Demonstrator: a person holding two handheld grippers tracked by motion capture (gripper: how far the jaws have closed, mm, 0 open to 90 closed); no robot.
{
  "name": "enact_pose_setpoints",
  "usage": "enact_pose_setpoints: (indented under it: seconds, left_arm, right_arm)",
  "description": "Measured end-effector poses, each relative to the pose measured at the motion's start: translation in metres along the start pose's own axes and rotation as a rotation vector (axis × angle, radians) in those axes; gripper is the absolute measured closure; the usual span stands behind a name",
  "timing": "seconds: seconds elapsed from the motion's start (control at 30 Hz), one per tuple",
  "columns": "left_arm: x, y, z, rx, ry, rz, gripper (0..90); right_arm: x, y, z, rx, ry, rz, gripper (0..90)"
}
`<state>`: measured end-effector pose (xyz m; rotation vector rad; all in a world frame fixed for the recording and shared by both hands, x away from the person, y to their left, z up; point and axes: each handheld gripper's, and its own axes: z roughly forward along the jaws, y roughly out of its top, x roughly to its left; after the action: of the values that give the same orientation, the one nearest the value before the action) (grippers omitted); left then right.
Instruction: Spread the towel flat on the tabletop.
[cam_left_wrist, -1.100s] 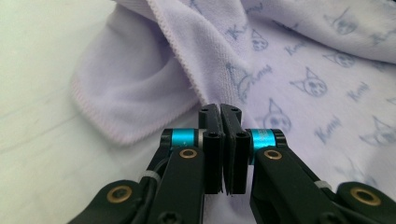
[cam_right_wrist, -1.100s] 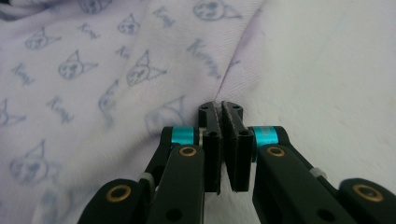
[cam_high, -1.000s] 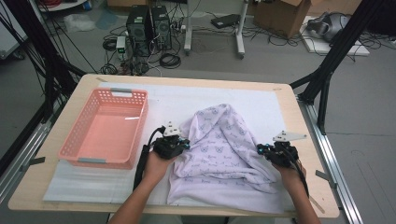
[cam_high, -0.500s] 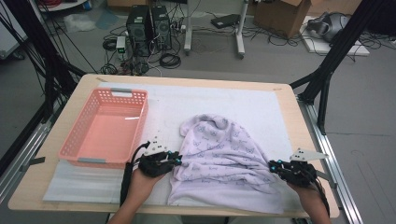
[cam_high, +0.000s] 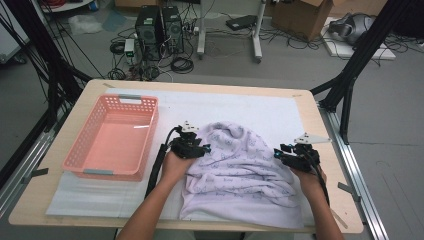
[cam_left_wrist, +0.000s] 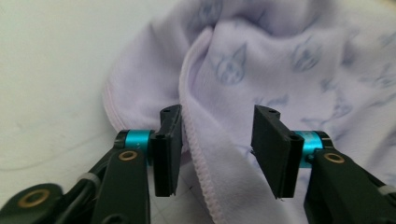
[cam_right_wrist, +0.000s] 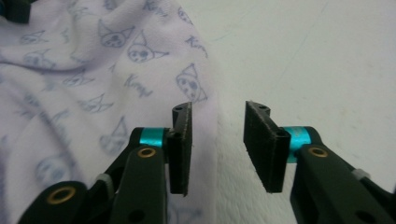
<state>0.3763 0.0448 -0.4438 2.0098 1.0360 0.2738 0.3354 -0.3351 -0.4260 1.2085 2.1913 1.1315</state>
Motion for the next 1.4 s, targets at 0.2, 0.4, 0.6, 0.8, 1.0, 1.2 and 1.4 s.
enact_pose_setpoints:
  seconds: [0.2, 0.4, 0.6, 0.8, 1.0, 1.2, 1.4]
  left_arm:
    - [-0.010, -0.006, -0.016, -0.001, 0.033, 0.080, 85.7]
    - [-0.015, -0.032, -0.062, -0.053, 0.009, 0.088, 85.6]
    - [-0.016, -0.062, -0.085, -0.065, -0.015, 0.068, 85.4]
    - [-0.011, -0.068, -0.084, -0.064, -0.023, 0.049, 84.9]
    - [-0.011, -0.066, -0.081, -0.072, -0.022, 0.045, 84.7]
    - [-0.014, -0.067, -0.079, -0.072, -0.033, 0.046, 84.7]
    - [-0.023, -0.063, -0.071, -0.071, -0.078, 0.034, 79.4]
  right_arm:
    - [0.006, 0.009, 0.030, 0.059, 0.015, -0.007, 59.8]
    - [0.002, 0.015, 0.030, 0.013, 0.009, 0.015, 89.4]
    - [0.009, 0.025, 0.050, 0.065, -0.051, -0.015, 70.4]
    - [0.029, 0.029, 0.074, 0.122, 0.187, -0.034, 54.6]
    - [0.039, 0.031, 0.063, 0.146, 0.222, -0.130, 87.6]
    - [0.017, 0.018, 0.011, 0.083, 0.036, -0.114, 87.8]
    - [0.010, -0.014, -0.015, 0.160, -0.007, -0.112, 87.6]
